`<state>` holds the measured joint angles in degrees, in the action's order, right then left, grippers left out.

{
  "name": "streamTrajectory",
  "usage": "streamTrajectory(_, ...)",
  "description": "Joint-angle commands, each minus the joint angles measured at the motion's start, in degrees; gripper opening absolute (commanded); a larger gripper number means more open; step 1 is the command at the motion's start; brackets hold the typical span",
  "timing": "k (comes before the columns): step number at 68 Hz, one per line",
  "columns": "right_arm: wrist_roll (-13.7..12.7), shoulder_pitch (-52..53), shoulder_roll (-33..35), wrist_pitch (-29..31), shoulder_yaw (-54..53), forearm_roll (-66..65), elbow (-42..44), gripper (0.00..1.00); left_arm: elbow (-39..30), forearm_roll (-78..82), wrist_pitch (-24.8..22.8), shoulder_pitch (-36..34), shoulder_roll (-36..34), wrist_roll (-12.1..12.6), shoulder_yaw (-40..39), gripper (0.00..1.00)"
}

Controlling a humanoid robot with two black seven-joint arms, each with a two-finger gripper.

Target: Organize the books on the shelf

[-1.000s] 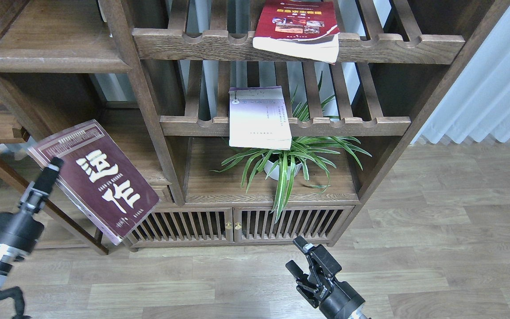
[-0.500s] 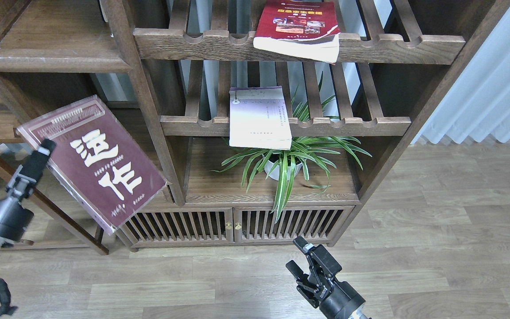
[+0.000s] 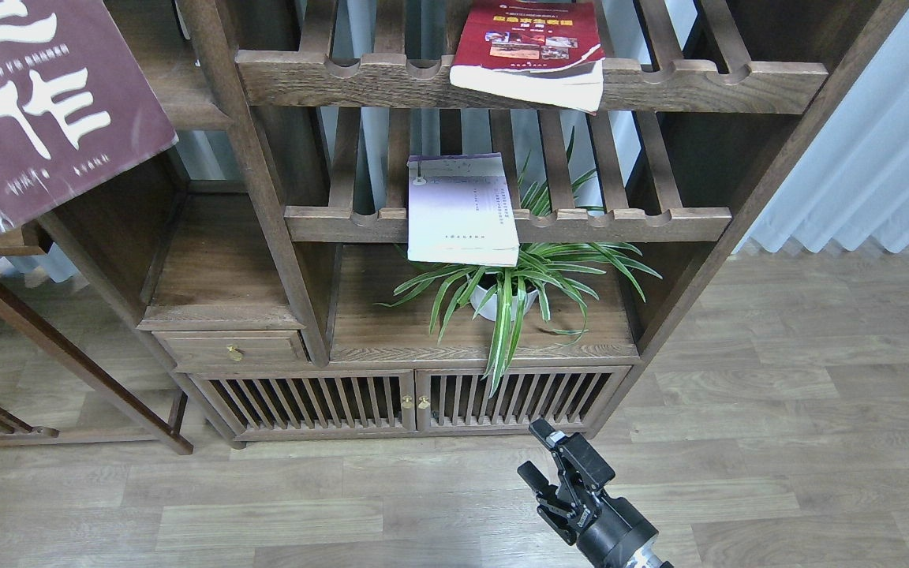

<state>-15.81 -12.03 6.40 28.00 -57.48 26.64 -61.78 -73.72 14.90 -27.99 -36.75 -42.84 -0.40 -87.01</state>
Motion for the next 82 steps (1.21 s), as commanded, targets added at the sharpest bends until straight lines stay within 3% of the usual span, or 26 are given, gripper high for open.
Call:
streamTrajectory(1,-0.01,-0.19,-0.07,0.0,0.0,-0.01,-0.36,1.0,4.11,4.96,-0.01,-7.63,0.3,0.05,1.84,0.06)
streamTrajectory(13,-0.09,-0.37,-0.42,0.0,0.09,-0.09,-0.45,1.0,10.08,9.88,-0.01,-18.52,2.24,-0.12,8.34,0.06)
streamTrajectory(48,-0.01,0.16,-0.16,0.0,0.0,-0.09,-0.44,1.0,20.37,17.61,-0.01,-25.12,2.41,0.05,13.0,0.06)
streamTrajectory(64,-0.01,0.16,-0.42,0.0,0.09,-0.01,-0.36,1.0,29.93,19.37,-0.01,-33.28,6.53,0.14,20.11,0.06)
streamTrajectory(82,-0.09,1.13,-0.25,0.0,0.18,-0.01,-0.62,1.0,36.71,19.37,-0.01,-37.43,10.5,-0.48,23.55,0.07)
